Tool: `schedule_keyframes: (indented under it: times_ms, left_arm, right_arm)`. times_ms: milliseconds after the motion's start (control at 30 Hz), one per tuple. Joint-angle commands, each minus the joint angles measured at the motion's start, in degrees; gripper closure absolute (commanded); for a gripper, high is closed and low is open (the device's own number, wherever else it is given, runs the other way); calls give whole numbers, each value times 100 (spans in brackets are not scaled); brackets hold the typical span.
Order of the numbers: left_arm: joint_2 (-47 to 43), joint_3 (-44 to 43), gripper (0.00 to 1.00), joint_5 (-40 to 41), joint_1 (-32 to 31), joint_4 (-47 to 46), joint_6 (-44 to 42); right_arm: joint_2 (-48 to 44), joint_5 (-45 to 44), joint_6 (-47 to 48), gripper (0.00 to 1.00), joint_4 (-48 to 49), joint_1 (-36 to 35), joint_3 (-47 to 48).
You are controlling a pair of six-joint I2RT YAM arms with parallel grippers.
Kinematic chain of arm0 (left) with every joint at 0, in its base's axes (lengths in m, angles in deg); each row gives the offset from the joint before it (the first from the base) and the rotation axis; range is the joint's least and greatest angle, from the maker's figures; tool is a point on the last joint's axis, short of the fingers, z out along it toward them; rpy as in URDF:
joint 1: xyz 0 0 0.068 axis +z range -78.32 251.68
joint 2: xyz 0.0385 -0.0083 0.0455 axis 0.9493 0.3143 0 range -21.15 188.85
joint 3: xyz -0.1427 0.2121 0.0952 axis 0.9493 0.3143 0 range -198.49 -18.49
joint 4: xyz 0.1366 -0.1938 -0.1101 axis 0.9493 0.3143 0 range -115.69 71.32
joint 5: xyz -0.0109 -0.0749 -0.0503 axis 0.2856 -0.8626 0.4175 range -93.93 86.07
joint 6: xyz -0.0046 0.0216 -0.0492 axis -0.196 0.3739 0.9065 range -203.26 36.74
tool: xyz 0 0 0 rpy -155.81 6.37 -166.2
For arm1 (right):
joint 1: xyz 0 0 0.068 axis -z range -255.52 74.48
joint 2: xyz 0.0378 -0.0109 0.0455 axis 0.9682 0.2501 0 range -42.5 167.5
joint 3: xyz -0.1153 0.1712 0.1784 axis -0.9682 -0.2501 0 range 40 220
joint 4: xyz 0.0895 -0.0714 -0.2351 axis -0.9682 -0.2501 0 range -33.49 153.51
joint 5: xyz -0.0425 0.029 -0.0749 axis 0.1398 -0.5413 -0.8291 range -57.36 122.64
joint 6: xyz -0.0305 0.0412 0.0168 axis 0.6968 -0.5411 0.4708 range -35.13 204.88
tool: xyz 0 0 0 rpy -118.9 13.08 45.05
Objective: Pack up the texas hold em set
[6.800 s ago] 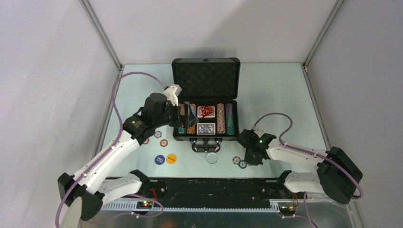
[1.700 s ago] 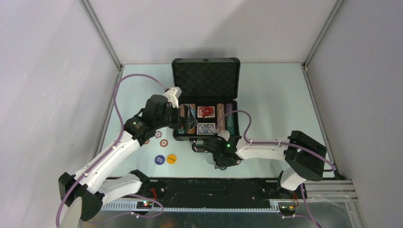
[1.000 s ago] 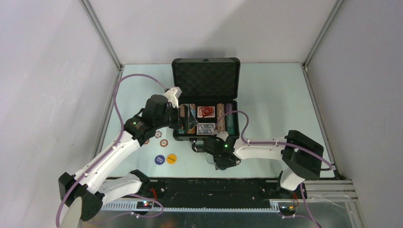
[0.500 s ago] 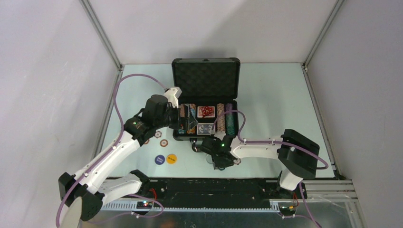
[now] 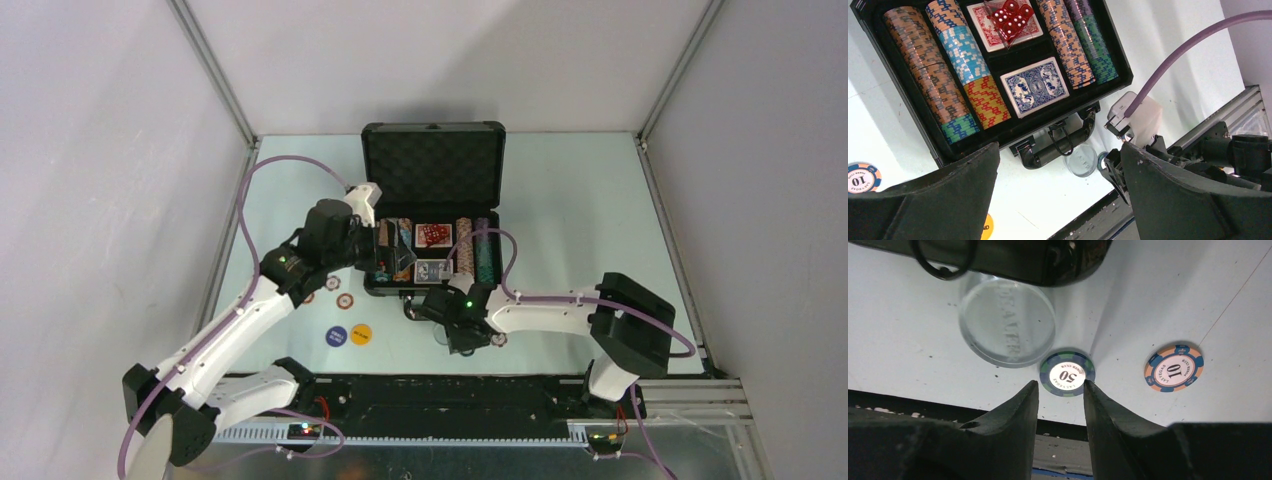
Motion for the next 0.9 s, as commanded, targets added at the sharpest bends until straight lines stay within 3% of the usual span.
schedule_keyframes:
  times_ms: [0, 267, 533, 867]
  left_arm:
    - [-192, -55, 5, 3, 46, -67, -17]
    - [-195, -42, 5, 2, 71, -65, -17]
    - [-220, -15, 5, -4, 78, -69, -17]
    - [-228, -8, 5, -8, 88, -66, -17]
  right_arm:
    - [-207, -297, 134, 57, -181, -28, 368]
    - [-178, -303, 202, 56, -251, 0, 529]
    - [-156, -343, 158, 39, -247, 159, 285]
    - [-50, -61, 153, 40, 228, 220, -56]
